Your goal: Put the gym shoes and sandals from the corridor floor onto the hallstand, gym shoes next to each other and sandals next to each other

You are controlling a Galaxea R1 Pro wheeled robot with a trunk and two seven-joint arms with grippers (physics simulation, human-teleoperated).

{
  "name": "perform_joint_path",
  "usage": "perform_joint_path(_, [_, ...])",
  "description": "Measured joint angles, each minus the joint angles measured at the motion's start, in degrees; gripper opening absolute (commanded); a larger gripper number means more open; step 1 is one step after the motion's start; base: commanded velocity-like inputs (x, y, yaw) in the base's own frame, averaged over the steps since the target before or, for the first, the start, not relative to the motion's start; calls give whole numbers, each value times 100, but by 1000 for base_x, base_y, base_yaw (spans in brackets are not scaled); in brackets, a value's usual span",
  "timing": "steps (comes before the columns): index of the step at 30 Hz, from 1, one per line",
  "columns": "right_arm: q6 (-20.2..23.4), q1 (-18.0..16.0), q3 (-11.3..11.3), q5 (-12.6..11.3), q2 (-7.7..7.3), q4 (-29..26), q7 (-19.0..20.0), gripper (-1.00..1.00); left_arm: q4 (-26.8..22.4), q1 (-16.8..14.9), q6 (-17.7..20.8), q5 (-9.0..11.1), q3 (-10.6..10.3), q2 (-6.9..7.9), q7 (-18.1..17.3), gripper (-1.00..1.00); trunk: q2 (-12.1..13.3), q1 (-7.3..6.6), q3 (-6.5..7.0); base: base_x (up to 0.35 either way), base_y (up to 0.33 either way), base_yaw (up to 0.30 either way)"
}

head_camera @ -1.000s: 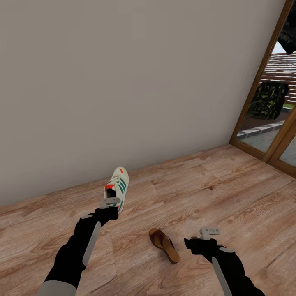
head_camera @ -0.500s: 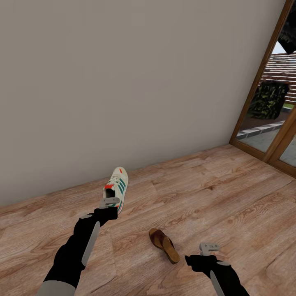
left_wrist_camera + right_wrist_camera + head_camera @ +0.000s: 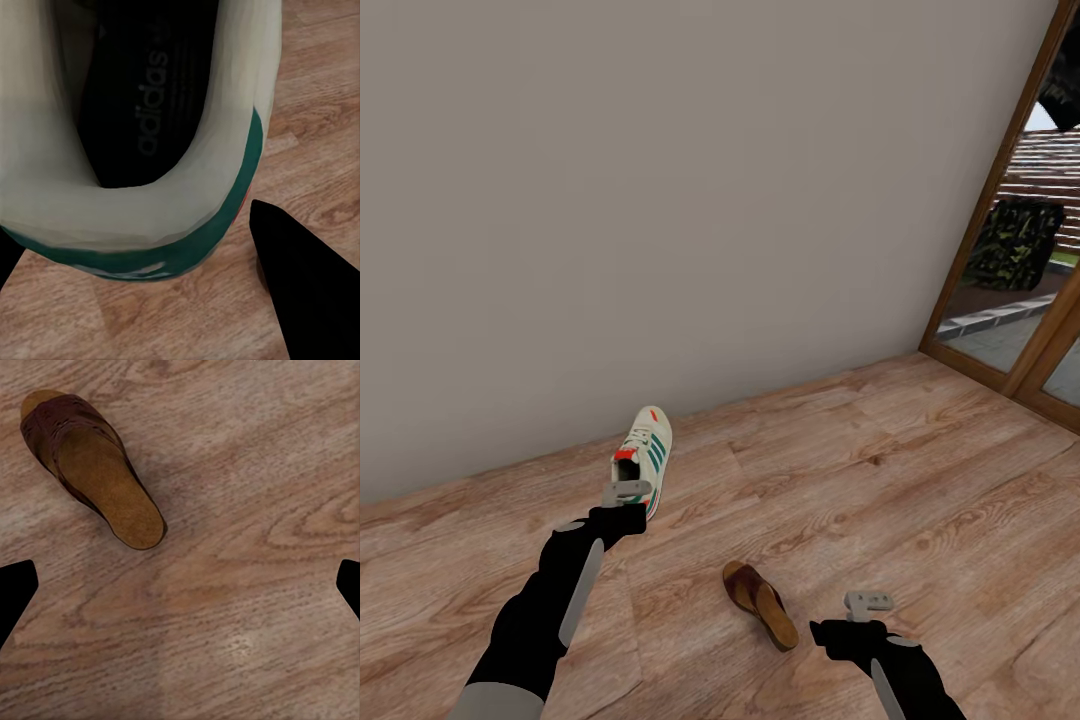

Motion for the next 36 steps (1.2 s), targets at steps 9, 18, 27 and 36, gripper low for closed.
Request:
perform_joint_path(9, [7,0,-3,0,-3,0,-2,100,-6,0,3,0,0,1,0,-100,0,0,-1,0,0,9])
perform_joint_path(18, [9,-1,2,0,1,1,-9,100,-8,1,5,1,1,1,-1,-100,0,0,-55,0,0,159])
perform_joint_path(27, [9,0,0,0,1,-8,-9,100,-6,0,4,11,1,1,-1,-100,-6,13,-200,0,0,23])
perform_joint_path(36, [9,0,0,0,1,-17,-9,100,-6,0,4,16,0,1,-1,-100,-18,34,-436,0,0,0])
